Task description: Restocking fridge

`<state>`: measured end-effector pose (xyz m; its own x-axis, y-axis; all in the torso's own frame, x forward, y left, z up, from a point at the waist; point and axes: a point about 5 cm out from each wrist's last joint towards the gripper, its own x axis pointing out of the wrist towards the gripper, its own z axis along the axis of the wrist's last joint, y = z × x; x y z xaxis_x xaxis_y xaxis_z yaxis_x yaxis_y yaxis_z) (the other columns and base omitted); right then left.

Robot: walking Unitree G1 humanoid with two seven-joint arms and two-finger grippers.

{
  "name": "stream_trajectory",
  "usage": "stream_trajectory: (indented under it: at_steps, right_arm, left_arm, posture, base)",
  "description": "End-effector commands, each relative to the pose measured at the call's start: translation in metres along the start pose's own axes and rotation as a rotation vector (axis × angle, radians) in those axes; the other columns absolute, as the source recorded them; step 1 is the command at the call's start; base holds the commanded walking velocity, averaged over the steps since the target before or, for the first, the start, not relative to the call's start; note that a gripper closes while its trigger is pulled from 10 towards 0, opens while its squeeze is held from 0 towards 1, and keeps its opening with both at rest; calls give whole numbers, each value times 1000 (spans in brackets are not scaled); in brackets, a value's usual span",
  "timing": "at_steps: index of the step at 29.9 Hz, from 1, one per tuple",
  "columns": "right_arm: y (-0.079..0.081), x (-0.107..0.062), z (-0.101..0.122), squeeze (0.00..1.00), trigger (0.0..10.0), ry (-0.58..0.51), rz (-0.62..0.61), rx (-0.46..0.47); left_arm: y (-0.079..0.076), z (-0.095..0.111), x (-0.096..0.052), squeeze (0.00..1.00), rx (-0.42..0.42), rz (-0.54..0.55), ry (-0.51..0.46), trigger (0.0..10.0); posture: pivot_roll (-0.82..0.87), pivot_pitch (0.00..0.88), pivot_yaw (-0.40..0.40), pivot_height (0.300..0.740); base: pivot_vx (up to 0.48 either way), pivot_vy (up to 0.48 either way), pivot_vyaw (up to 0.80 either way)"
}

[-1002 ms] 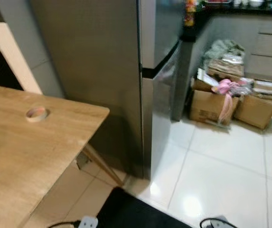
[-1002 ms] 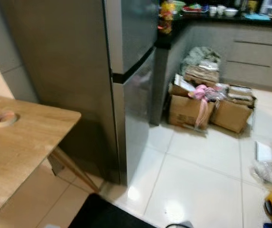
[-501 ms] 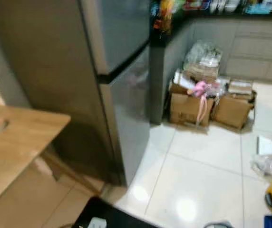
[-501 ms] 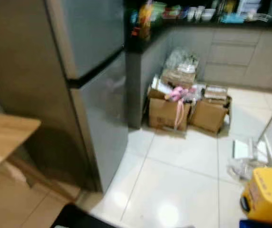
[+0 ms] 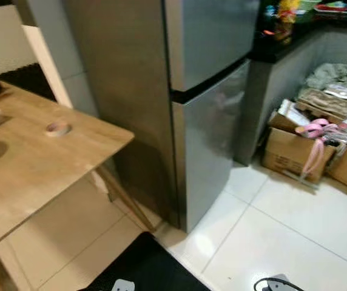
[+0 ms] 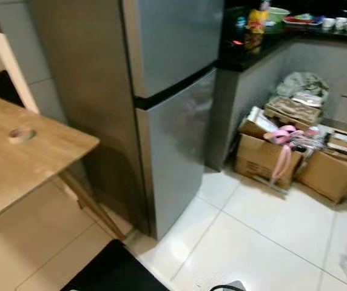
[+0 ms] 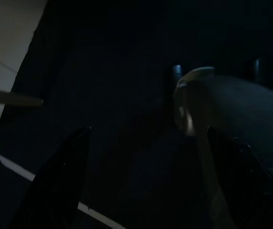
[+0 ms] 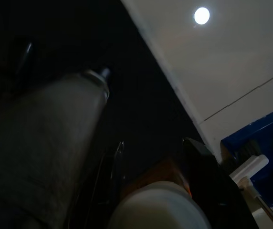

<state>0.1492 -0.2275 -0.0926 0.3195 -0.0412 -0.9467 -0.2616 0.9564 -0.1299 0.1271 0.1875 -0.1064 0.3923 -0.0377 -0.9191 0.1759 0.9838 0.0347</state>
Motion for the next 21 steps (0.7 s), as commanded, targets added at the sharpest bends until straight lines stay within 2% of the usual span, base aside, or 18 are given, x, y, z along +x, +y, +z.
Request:
stream_trajectory:
  at_steps: [1, 16, 21]
  right_arm:
    - [1, 0, 0, 0, 10000, 4, 1, -9]
    - [-5, -1, 0, 0, 10000, 8, -20, -41]
    - [-5, -1, -1, 0, 10000, 11, -51, -55]
  left_arm:
    - [2, -6, -1, 0, 4, 5, 15, 10000]
    - [-2, -12, -1, 0, 5, 6, 34, 10000]
    - [-6, -12, -1, 0, 14, -16, 36, 10000]
  posture:
    - [-80, 0, 7, 740]
    - [-83, 0, 0, 740]
    - [-87, 0, -3, 740]
  base:
    - [0, 0, 800]
    - [0, 0, 800]
    - [0, 0, 101]
